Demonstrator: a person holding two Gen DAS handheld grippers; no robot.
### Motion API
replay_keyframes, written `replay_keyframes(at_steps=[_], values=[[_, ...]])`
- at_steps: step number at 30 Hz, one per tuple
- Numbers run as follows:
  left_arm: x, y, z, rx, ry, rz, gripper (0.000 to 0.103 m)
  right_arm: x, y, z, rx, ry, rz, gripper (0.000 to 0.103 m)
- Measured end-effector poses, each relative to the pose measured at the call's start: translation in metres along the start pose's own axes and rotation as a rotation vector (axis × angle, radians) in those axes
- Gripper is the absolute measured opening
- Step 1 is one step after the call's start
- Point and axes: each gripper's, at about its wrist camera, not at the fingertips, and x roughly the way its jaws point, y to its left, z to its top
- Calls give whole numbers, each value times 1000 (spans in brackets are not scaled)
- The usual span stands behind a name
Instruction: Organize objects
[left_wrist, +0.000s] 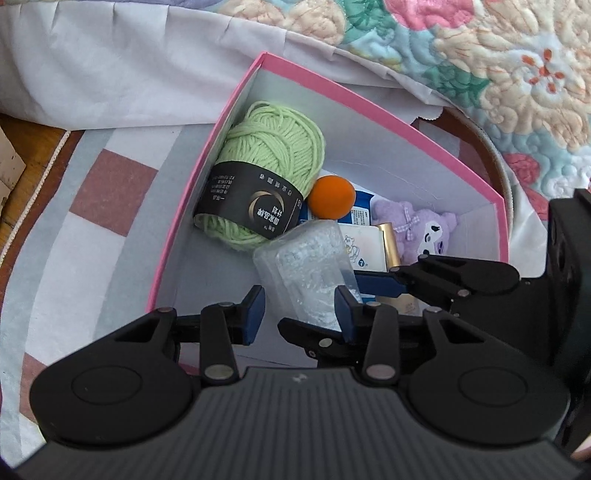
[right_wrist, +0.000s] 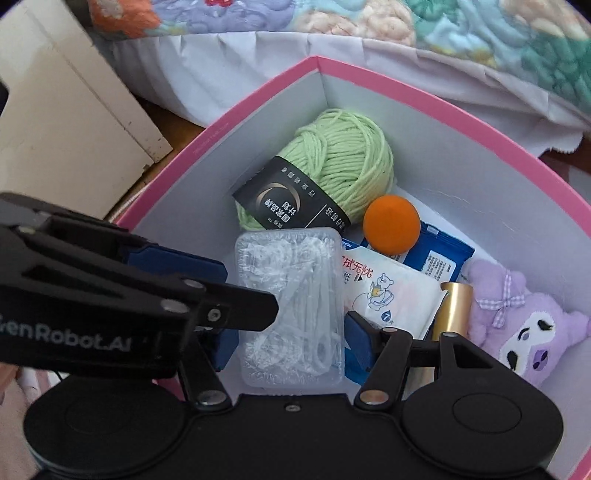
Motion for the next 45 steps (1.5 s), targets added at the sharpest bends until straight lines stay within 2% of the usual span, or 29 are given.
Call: replay_keyframes(at_steps=[3, 5, 10, 13, 14, 16, 20, 24, 29, 33, 36, 43, 45], values=[[-2, -1, -1, 6, -20, 5, 39, -6, 5, -3, -16, -18, -27, 67], [-4, -2, -1, 16, -34, 7, 39, -12, 4, -5, 2, -32, -26, 73], [-12, -7, -2, 40, -63, 15, 39, -30, -1, -12, 76, -98, 8, 73], [-18, -10, -4, 53, -79, 16, 39, -33, 3, -15, 82, -109, -11, 52], [-20, -11, -4, 55, -83, 17, 39, -33, 3, -17, 85, -106, -21, 38], [-25, -13, -6, 67, -94, 19, 39, -26, 7, -18, 94, -80, -41, 21], [-34, -16, -11, 80, -104, 37, 39, -24, 8, -23, 124, -118, -65, 21], [-51, -10, -13, 53, -124, 24, 40, -15, 22, -30, 68, -196, -100, 22], [-70, -11, -17, 74, -145, 50, 42, -17, 11, -27, 181, -216, -73, 24], [-84, -13, -22, 90, -150, 75, 43, -47, 16, -36, 226, -271, -70, 26], [-92, -15, -28, 103, -133, 78, 43, -80, 28, -45, 238, -306, -108, 28], [-122, -28, -44, 166, -138, 97, 49, -142, 55, -70, 240, -357, -197, 46], [-131, -31, -49, 186, -144, 103, 51, -154, 63, -78, 237, -369, -219, 47]])
